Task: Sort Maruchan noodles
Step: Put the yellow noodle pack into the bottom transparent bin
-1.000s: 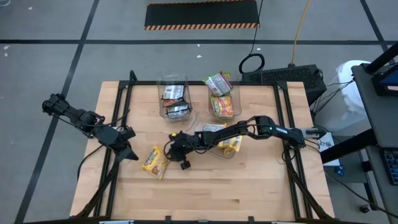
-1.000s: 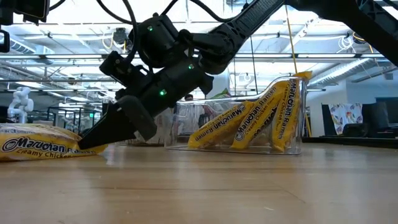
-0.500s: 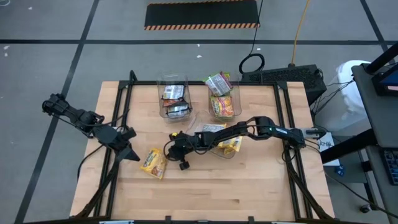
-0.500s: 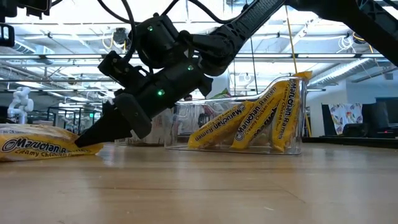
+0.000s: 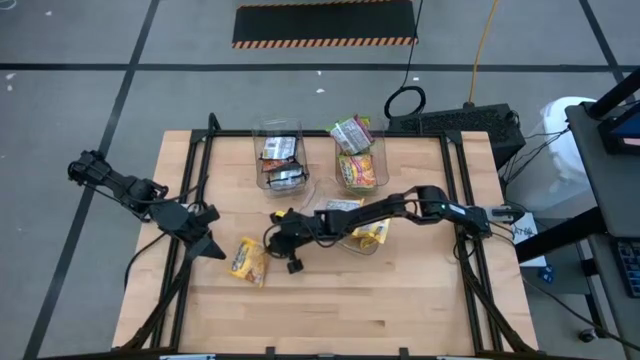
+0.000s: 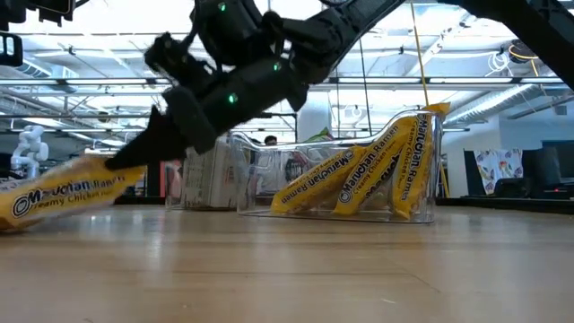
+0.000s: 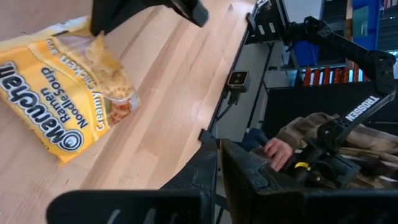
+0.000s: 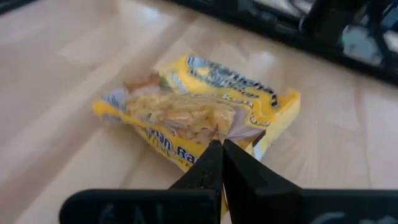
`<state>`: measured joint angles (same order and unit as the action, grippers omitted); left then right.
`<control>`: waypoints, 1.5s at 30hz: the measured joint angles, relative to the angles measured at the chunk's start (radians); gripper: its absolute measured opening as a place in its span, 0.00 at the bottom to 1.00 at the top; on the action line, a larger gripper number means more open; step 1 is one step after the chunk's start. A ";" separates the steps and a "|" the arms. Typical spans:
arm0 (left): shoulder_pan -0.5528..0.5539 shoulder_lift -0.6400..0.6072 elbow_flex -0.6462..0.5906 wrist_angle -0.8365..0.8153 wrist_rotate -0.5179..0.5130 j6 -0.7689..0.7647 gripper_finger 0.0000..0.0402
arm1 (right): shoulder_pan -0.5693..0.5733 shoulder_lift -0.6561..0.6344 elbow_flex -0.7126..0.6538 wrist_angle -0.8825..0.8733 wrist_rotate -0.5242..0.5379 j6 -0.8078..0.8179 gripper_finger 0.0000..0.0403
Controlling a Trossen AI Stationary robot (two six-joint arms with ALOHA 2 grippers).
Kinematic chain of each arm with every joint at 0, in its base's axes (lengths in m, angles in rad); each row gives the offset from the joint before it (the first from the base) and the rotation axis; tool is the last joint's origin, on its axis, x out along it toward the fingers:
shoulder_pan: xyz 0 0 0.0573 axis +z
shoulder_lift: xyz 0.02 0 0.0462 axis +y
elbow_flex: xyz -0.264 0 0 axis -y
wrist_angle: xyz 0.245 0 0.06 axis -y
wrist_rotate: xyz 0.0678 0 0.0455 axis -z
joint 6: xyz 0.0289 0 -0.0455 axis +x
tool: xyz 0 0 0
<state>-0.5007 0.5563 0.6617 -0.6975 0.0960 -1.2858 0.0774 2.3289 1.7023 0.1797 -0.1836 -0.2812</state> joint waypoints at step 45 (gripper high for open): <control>0.000 0.000 0.000 -0.001 -0.002 0.047 0.06 | 0.039 -0.392 0.002 -0.212 0.345 -0.133 0.00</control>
<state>-0.5010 0.5561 0.6617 -0.6983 0.0937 -1.2385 0.1162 1.9365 1.7039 -0.0328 0.1613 -0.4145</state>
